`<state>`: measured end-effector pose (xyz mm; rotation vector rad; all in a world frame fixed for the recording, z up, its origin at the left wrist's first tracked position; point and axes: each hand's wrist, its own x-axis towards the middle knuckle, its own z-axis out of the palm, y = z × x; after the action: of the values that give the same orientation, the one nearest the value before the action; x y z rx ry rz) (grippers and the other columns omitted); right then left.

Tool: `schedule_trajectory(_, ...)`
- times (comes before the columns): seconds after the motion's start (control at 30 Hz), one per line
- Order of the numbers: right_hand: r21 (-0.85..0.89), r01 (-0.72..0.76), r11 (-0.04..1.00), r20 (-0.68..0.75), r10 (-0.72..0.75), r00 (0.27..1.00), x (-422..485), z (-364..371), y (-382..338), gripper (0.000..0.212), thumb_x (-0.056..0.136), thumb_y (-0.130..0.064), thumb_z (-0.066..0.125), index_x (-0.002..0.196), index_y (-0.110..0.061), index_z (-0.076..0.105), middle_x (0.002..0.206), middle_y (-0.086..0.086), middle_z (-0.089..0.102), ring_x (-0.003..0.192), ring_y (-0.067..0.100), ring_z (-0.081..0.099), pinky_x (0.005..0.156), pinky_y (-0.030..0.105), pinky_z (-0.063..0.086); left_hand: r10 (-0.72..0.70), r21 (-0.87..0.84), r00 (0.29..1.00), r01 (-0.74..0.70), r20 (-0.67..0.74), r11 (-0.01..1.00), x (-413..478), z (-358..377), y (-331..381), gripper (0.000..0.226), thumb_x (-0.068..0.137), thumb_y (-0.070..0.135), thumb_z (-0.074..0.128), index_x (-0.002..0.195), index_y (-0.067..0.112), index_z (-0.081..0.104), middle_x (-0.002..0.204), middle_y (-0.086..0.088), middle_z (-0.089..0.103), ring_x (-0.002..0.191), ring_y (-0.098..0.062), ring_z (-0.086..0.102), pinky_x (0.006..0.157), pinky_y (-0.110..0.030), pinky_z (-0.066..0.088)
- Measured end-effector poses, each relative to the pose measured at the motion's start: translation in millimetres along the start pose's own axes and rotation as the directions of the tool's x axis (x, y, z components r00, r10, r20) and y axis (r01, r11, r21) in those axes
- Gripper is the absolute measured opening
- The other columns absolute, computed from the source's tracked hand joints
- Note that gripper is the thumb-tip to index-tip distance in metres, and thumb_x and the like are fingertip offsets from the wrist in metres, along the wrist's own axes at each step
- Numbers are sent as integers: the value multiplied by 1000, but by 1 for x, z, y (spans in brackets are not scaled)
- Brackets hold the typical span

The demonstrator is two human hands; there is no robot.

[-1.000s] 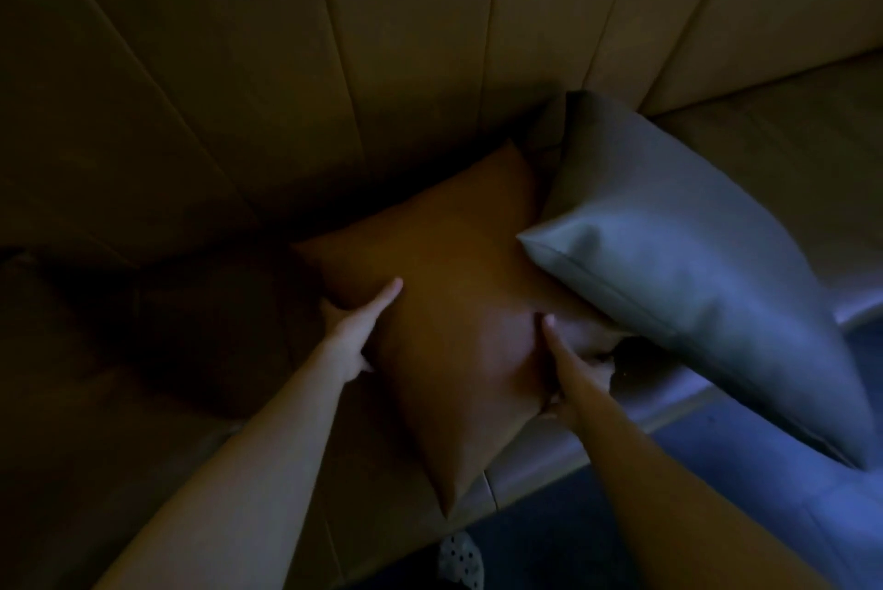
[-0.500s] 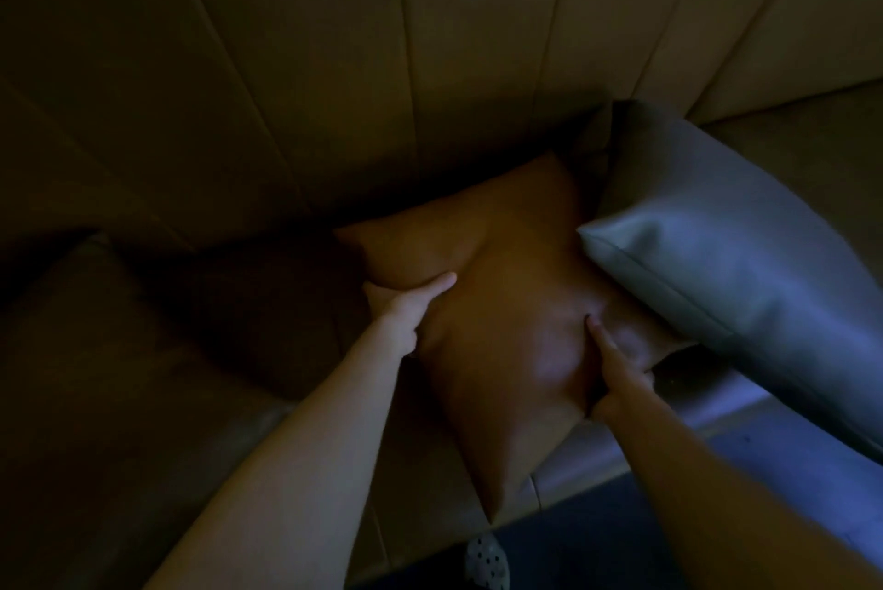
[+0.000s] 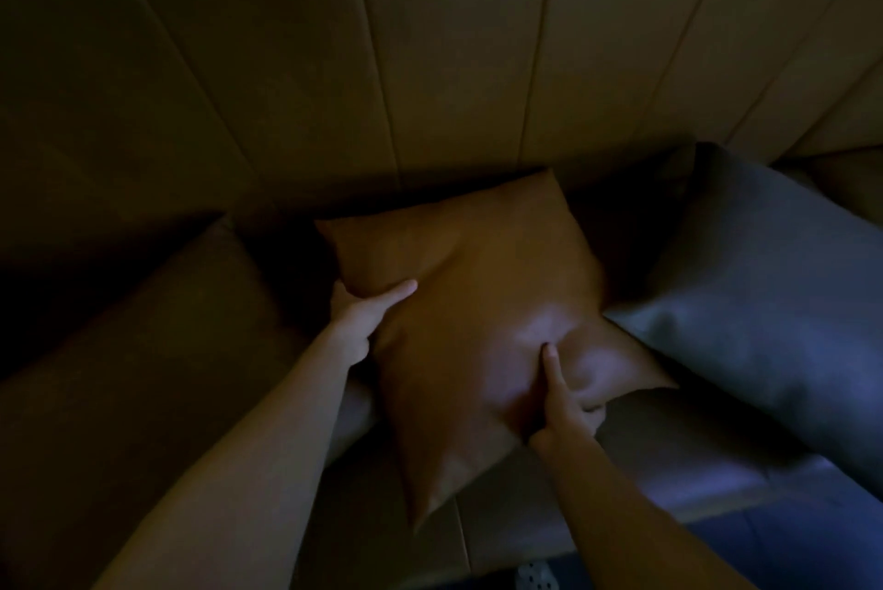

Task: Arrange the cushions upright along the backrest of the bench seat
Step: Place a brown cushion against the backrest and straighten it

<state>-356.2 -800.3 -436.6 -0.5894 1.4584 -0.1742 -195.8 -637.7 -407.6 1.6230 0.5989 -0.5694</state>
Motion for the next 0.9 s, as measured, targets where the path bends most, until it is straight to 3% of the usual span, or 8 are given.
schedule_trajectory(0.23, -62, -23, 998, 60, 26, 998, 5, -3, -9, 124, 61, -33, 86, 153, -27, 3, 142, 27, 34, 134, 50, 34, 98, 74, 35, -17, -13, 999, 17, 29, 1000, -2, 0, -20, 130, 53, 45, 90, 155, 31, 9, 157, -5, 28, 142, -33, 30, 113, -56, 28)
schedule_trajectory(0.3, -57, -23, 998, 31, 24, 999, 0, 3, -12, 135, 48, -35, 90, 152, -33, 4, 149, 24, 29, 134, 51, 33, 95, 77, 34, -28, -4, 999, 28, 14, 1000, -3, 0, -19, 127, 55, 42, 90, 155, 28, 12, 156, -6, 29, 142, -33, 31, 113, -55, 28)
schedule_trajectory(0.4, -23, -8, 1000, 0, 8, 1000, -6, 6, -7, 127, 56, -31, 90, 151, -36, 7, 152, 20, 27, 134, 50, 34, 95, 76, 36, -14, -12, 1000, 14, 13, 1000, -1, -2, -14, 128, 54, 37, 92, 155, 26, 14, 155, -7, 32, 139, -33, 35, 112, -55, 31)
schedule_trajectory(0.5, 8, 10, 1000, 10, -10, 1000, -14, 10, -2, 130, 48, -32, 91, 150, -39, 10, 150, 19, 30, 132, 49, 37, 94, 75, 38, -11, -16, 1000, 11, -11, 1000, 0, -6, -12, 123, 58, 32, 91, 155, 23, 15, 155, -7, 32, 139, -33, 35, 110, -52, 32)
schedule_trajectory(0.7, -50, 12, 999, -21, -13, 1000, -10, 11, 8, 123, 59, -30, 89, 151, -38, 7, 154, 19, 24, 137, 49, 30, 98, 75, 35, -39, 5, 999, 39, -36, 999, 7, -15, -19, 120, 61, 35, 89, 155, 26, 15, 155, -7, 32, 138, -33, 36, 109, -52, 34)
schedule_trajectory(0.9, -144, -41, 989, 77, 53, 996, -17, 9, 0, 142, 36, -38, 95, 148, -43, 7, 152, 20, 27, 134, 52, 33, 92, 77, 36, -6, 12, 997, 7, -76, 1000, -2, -7, -27, 118, 66, 45, 83, 156, 30, 9, 158, -7, 28, 141, -34, 32, 111, -53, 31)
